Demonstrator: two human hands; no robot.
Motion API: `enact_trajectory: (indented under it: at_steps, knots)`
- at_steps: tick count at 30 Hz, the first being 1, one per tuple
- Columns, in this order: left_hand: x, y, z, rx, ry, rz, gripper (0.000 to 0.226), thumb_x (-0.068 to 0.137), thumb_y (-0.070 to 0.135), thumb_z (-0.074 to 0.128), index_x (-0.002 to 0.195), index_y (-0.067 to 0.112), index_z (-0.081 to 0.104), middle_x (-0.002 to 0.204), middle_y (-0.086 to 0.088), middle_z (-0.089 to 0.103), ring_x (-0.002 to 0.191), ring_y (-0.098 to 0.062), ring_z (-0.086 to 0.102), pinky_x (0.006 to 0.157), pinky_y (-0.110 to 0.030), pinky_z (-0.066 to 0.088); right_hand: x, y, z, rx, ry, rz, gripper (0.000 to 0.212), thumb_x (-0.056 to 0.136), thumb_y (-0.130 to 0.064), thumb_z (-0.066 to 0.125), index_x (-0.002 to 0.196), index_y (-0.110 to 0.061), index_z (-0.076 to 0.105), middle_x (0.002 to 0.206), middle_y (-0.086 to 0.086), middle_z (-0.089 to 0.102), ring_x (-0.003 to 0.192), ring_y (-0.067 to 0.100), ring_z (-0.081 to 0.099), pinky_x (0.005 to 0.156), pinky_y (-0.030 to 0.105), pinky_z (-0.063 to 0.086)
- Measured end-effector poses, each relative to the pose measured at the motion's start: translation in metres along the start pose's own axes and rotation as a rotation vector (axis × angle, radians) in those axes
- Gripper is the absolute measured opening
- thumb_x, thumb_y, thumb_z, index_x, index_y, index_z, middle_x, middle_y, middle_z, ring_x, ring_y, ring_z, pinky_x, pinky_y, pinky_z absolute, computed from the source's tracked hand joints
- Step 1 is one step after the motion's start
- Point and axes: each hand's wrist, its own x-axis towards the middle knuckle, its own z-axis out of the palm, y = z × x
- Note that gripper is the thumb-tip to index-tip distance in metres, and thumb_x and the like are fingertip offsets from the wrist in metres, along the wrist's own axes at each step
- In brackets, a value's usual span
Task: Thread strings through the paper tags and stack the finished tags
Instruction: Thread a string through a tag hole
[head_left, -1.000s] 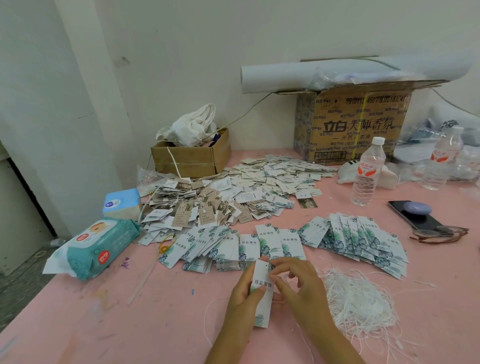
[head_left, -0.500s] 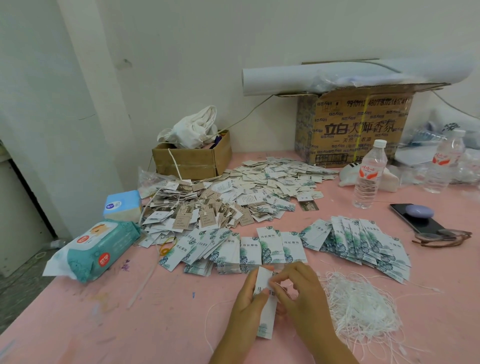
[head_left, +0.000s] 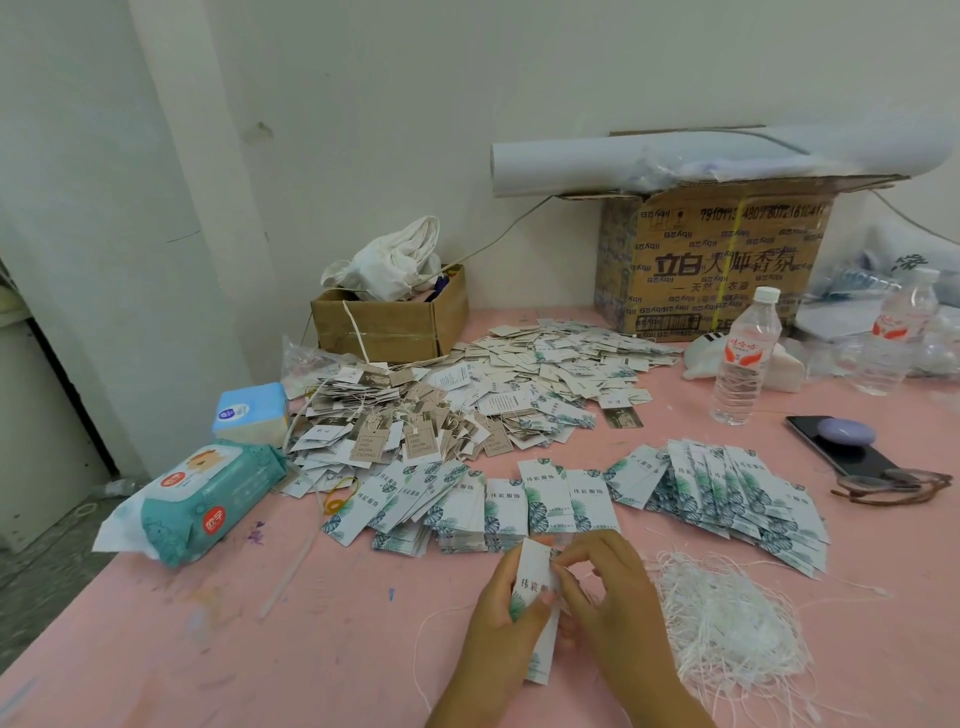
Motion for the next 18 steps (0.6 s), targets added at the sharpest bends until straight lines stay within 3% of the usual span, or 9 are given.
enact_trajectory:
  at_steps: [4,7,12,18]
  knots:
    - [0.0015,-0.0015,-0.0009,0.02,0.029,0.022,0.043,0.097,0.001,0.053,0.128,0.03,0.055,0.103,-0.008,0.073,0.077,-0.025,0.069,0.072,-0.04,0.06,0.0017,0.0023,0.0004,0.078,0.098,0.102,0.034,0.074,0.009,0.073,0.078,-0.023,0.063,0.081,-0.013,0.061,0.079,0.005,0.059,0.069,0.009,0.043]
    - [0.0016,-0.0009,-0.0009,0.019,0.046,0.041,0.042,0.098,0.002,0.052,0.13,0.029,0.054,0.106,-0.006,0.072,0.078,-0.021,0.069,0.068,-0.034,0.058,0.0007,0.0019,0.0021,0.186,0.053,0.191,0.033,0.078,0.004,0.072,0.076,-0.028,0.063,0.072,-0.011,0.065,0.07,0.007,0.062,0.062,0.009,0.044]
    - [0.0006,-0.0024,-0.0006,0.05,0.035,0.043,0.043,0.099,0.008,0.052,0.125,0.042,0.055,0.111,-0.002,0.071,0.092,-0.02,0.07,0.075,-0.031,0.056,-0.0022,-0.0003,0.0036,0.199,-0.022,0.175,0.034,0.078,0.003,0.072,0.075,-0.029,0.062,0.075,-0.013,0.065,0.074,0.007,0.061,0.067,0.007,0.042]
    - [0.0009,-0.003,-0.0003,-0.001,0.009,0.039,0.044,0.099,0.008,0.052,0.117,0.048,0.059,0.098,-0.004,0.072,0.075,-0.02,0.068,0.068,-0.032,0.056,-0.0014,-0.0026,0.0006,0.108,-0.038,0.104,0.033,0.078,-0.004,0.074,0.078,-0.034,0.062,0.089,-0.015,0.059,0.088,0.009,0.056,0.07,0.017,0.044]
